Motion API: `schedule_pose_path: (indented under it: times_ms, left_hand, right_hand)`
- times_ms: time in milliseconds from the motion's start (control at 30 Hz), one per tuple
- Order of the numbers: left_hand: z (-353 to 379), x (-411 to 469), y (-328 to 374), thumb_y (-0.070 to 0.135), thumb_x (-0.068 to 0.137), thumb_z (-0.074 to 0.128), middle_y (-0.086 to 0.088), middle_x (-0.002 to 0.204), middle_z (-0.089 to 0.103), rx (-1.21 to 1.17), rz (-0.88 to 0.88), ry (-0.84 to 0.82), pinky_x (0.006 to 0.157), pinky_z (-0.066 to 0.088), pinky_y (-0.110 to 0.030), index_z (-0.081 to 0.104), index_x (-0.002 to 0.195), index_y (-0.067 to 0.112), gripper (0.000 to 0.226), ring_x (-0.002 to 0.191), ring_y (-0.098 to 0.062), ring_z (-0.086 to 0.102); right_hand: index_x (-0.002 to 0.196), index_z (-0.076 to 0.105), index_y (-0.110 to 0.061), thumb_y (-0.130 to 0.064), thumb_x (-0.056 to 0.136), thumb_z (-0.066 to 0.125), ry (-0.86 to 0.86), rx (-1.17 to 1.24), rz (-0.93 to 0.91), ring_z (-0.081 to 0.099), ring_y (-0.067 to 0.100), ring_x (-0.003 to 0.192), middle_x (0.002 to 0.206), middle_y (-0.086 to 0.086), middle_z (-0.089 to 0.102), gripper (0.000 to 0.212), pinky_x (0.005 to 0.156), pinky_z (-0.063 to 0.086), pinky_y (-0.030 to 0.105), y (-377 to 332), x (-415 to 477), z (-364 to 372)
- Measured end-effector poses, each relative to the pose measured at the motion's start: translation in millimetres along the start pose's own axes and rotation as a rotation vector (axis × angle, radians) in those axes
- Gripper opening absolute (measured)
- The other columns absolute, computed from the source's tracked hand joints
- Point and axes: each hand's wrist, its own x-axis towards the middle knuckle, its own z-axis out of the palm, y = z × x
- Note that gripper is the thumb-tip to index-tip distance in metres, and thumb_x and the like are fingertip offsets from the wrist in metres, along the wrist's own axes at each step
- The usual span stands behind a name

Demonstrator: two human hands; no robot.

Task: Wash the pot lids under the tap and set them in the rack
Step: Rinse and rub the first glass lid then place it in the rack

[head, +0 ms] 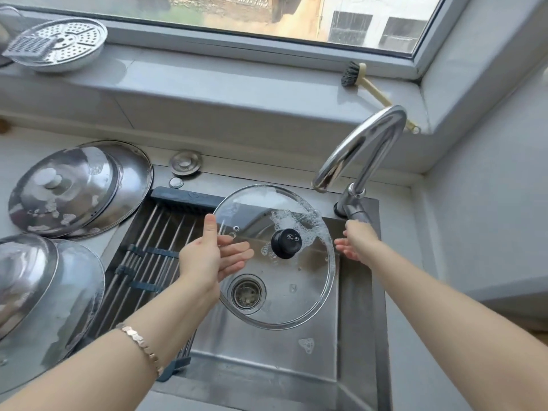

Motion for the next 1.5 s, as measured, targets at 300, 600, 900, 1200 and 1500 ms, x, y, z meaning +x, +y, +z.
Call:
schedule_pose_path:
  times_ms: [300, 600, 900, 1200, 1500]
  left_hand:
    - [9.2, 2.2, 2.4, 0.052, 0.091, 0.042, -0.005, 0.050, 0.068, 0.033, -0.014, -0.023, 0.035, 0.048, -0.017, 0.050, 0.076, 0.007, 0.048, 0.042, -0.015, 0.066]
    - [6.1, 5.8, 4.3, 0.051, 0.092, 0.044, -0.005, 0.049, 0.067, 0.028, -0.030, -0.019, 0.036, 0.049, -0.018, 0.051, 0.076, 0.006, 0.048, 0.042, -0.015, 0.066]
    - [-14.1, 12.9, 9.7, 0.052, 0.091, 0.044, -0.005, 0.049, 0.067, 0.013, -0.042, -0.029, 0.034, 0.047, -0.016, 0.048, 0.074, 0.008, 0.048, 0.042, -0.015, 0.066]
    - [-22.1, 11.8, 7.7, 0.051, 0.091, 0.043, -0.006, 0.048, 0.067, -0.016, -0.035, -0.044, 0.034, 0.046, -0.015, 0.047, 0.072, 0.007, 0.048, 0.041, -0.014, 0.065]
    - [-35.0, 10.1, 5.7, 0.052, 0.091, 0.043, -0.005, 0.049, 0.067, -0.062, -0.073, -0.064, 0.034, 0.047, -0.015, 0.047, 0.076, 0.007, 0.048, 0.042, -0.014, 0.065]
  right_hand:
    - [0.097, 0.042, -0.011, -0.021, 0.096, 0.031, 0.022, -0.050, -0.013, 0.047, 0.018, 0.050, 0.067, 0.010, 0.054, 0.015, 0.041, 0.034, 0.017, 7.3, 3.0, -7.2]
    - [0.117, 0.054, -0.017, -0.035, 0.094, 0.047, 0.118, -0.302, -0.708, 0.051, 0.023, 0.109, 0.108, 0.005, 0.056, 0.030, 0.095, 0.038, 0.033, 24.7, -97.2, 31.8]
    - [0.079, 0.047, -0.011, -0.020, 0.087, 0.061, -0.382, 0.186, -0.537, 0.052, 0.011, 0.031, 0.043, 0.004, 0.059, 0.019, 0.031, 0.039, 0.017, 17.3, -116.7, 51.1]
    - [0.061, 0.048, -0.021, -0.029, 0.093, 0.052, 0.185, -0.041, -0.821, 0.054, 0.017, 0.054, 0.055, -0.007, 0.051, 0.034, 0.054, 0.038, 0.026, 30.3, -107.1, 70.6]
    - [0.149, 0.007, -0.017, -0.045, 0.089, 0.012, 0.094, -0.645, -1.009, -0.008, -0.001, 0.140, 0.151, -0.014, -0.001, 0.067, 0.113, -0.011, 0.018, 63.9, -113.5, 77.5]
